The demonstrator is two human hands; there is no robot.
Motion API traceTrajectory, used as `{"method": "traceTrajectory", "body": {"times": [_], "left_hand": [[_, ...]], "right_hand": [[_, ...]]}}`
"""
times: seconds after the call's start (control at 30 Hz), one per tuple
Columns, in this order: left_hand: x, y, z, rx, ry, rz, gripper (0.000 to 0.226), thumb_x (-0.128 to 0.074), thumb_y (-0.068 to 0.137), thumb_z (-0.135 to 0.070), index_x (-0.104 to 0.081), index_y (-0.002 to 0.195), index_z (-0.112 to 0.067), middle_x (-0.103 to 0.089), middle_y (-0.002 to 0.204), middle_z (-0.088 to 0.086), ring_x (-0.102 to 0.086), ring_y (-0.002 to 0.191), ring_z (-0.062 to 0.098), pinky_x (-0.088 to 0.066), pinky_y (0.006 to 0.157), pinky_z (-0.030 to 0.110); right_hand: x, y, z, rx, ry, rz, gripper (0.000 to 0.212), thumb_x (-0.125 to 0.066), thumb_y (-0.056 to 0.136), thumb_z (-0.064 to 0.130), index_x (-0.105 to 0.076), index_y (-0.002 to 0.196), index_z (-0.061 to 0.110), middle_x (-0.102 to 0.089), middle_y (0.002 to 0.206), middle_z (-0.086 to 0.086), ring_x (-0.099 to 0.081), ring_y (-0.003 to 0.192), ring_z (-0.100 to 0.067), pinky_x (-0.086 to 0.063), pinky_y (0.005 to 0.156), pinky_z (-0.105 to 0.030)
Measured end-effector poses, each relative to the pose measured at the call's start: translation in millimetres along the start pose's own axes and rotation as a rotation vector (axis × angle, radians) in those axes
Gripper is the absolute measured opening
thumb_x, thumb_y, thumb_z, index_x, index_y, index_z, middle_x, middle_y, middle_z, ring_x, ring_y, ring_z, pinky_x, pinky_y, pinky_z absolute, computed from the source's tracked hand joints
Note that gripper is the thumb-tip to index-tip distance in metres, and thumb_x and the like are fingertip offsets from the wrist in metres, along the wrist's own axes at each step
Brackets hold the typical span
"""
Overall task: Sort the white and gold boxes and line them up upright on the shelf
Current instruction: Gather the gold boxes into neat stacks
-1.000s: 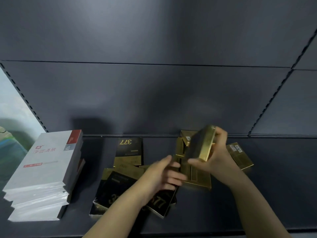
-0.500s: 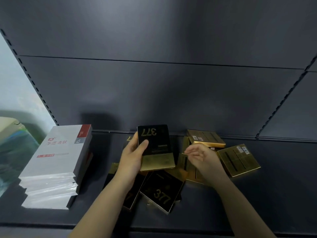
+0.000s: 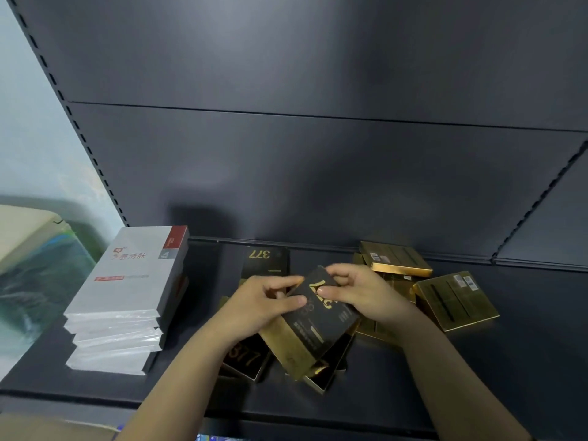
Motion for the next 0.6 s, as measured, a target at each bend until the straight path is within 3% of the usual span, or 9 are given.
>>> {"method": "traceTrajectory", "body": {"times": [0.07,0.13,0.2,0.27,0.37,0.43,0.5,0.6], "left_hand": [[16,-1,11,0.043,-0.076,-0.126,0.025,-0.070,0.086,-0.023,-0.074,0.108,-0.033,-0.072,0.101,0.021,-0.071,0.088,0.016,-0.058,0.079,0.032],[25,-4,28,0.102,-0.404,-0.207,0.027,-0.071,0.081,-0.026,-0.073,0.107,-0.031,-0.074,0.099,0.010,-0.073,0.078,0.015,-0.058,0.062,0.025],[20,-6,39,0.138,-0.665,-0.182,0.047,-0.072,0.075,-0.021,-0.061,0.121,-0.023,-0.075,0.101,0.012,-0.072,0.076,0.022,-0.060,0.061,0.028],[8,-6,43,0.144,-0.635,-0.150,0.051,-0.072,0.077,-0.017,-0.053,0.124,-0.024,-0.077,0.103,0.010,-0.074,0.080,0.024,-0.061,0.065,0.032],[12,-10,44,0.085,-0.433,-0.347,0.039,-0.068,0.086,-0.014,-0.057,0.123,-0.022,-0.078,0.093,0.002,-0.074,0.080,0.019,-0.057,0.064,0.030],[24,-17,41,0.007,-0.398,-0.444,0.029,-0.064,0.090,-0.013,-0.062,0.117,-0.023,-0.078,0.086,0.002,-0.073,0.075,0.016,-0.056,0.062,0.027],[42,-31,44,-0.020,-0.311,-0.538,0.023,-0.063,0.092,-0.016,-0.065,0.108,-0.032,-0.077,0.085,0.001,-0.072,0.076,0.016,-0.057,0.067,0.031],[72,-56,65,0.073,-0.104,-0.660,0.017,-0.061,0.088,-0.028,-0.068,0.100,-0.037,-0.075,0.091,-0.001,-0.070,0.089,0.022,-0.056,0.082,0.046]], "right_hand": [[5,-4,-8,-0.046,0.101,-0.072,0.016,-0.067,0.087,0.017,-0.065,0.103,0.016,-0.075,0.098,-0.008,-0.073,0.089,-0.023,-0.056,0.069,-0.032],[7,-11,-20,-0.112,0.344,-0.179,0.022,-0.066,0.087,0.010,-0.059,0.108,0.009,-0.071,0.100,-0.014,-0.072,0.081,-0.025,-0.054,0.058,-0.032],[-3,-17,-30,-0.139,0.625,-0.202,0.033,-0.066,0.084,0.000,-0.053,0.112,0.011,-0.067,0.106,-0.017,-0.072,0.084,-0.030,-0.056,0.058,-0.033],[-22,-21,-30,-0.133,0.663,-0.159,0.050,-0.069,0.079,-0.004,-0.052,0.118,0.021,-0.069,0.113,-0.013,-0.072,0.094,-0.032,-0.058,0.067,-0.037],[-48,-23,-25,-0.122,0.430,-0.088,0.061,-0.077,0.075,0.007,-0.049,0.123,0.032,-0.072,0.109,-0.005,-0.073,0.092,-0.027,-0.056,0.066,-0.034],[-54,-25,-20,-0.101,0.289,-0.039,0.055,-0.078,0.076,0.023,-0.049,0.122,0.032,-0.073,0.103,-0.001,-0.073,0.086,-0.021,-0.054,0.061,-0.028],[-52,-28,-17,-0.095,0.095,-0.025,0.047,-0.074,0.077,0.042,-0.051,0.116,0.031,-0.073,0.096,0.005,-0.071,0.084,-0.011,-0.054,0.066,-0.027],[-25,-40,-19,-0.146,-0.497,-0.290,0.046,-0.061,0.080,0.060,-0.046,0.113,0.033,-0.062,0.099,0.011,-0.062,0.084,-0.005,-0.051,0.069,-0.026]]}}
Point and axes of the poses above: each hand's wrist, its own y-axis towards the middle knuckle, its own x-axis out of the back of the hand, z = x × y, the point moved 7 cm from there along y, towards the middle knuckle
